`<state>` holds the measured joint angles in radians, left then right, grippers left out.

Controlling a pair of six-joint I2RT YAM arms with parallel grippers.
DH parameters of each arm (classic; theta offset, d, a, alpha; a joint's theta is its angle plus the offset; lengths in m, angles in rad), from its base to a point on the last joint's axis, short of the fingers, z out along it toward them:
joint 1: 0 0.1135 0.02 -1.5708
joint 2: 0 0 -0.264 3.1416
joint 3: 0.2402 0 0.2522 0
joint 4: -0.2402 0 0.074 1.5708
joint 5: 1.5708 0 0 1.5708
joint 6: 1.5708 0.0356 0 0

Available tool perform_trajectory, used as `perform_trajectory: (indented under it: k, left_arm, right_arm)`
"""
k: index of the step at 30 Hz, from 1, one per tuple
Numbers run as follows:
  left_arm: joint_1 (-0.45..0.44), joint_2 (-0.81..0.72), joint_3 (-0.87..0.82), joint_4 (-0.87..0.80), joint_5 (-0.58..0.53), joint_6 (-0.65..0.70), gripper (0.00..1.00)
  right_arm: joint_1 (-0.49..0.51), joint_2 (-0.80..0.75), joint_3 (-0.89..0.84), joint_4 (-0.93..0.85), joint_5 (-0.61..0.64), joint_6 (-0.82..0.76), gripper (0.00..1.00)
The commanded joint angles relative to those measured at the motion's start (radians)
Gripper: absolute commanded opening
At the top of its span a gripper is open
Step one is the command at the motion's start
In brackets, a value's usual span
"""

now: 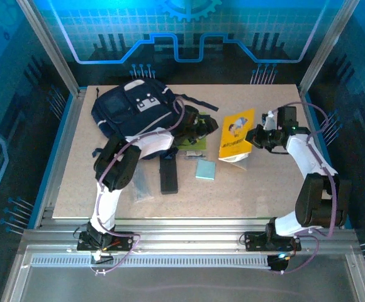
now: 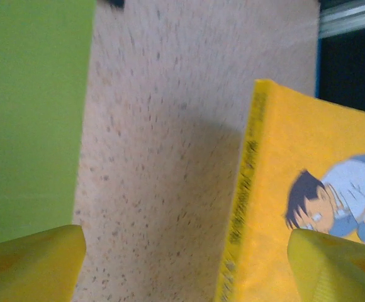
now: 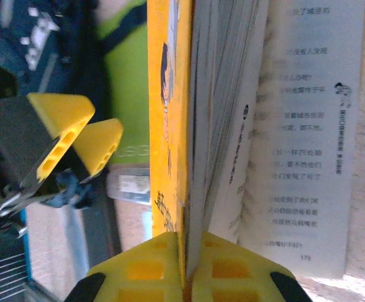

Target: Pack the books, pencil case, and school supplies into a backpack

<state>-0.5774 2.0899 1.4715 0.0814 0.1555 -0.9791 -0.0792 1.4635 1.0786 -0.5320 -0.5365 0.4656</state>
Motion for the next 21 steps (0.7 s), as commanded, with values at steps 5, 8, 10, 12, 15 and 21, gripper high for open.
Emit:
perform_trajectory:
  k: [5, 8, 10, 12, 15, 21]
  left_arm:
    - [-0.012, -0.082, -0.098, 0.241, 0.099, -0.151, 0.85]
    - [-0.016, -0.087, -0.133, 0.341, 0.121, -0.211, 0.85]
    - [-0.022, -0.093, -0.153, 0.384, 0.122, -0.229, 0.84]
    - [-0.028, -0.101, -0.162, 0.402, 0.121, -0.223, 0.81]
    - [-0.029, -0.105, -0.170, 0.417, 0.128, -0.223, 0.66]
    - [-0.029, -0.128, -0.217, 0.491, 0.109, -0.248, 0.14]
  right_arm:
    - [0.034, -0.047, 0.052, 0.122, -0.234, 0.071, 0.00]
    - [0.048, -0.030, 0.046, 0.183, -0.269, 0.103, 0.00]
    - [0.059, -0.015, 0.043, 0.215, -0.278, 0.118, 0.00]
    - [0.069, 0.001, 0.038, 0.245, -0.289, 0.128, 0.00]
    - [0.083, 0.026, 0.027, 0.282, -0.302, 0.139, 0.00]
    - [0.085, 0.084, 0.014, 0.283, -0.293, 0.133, 0.00]
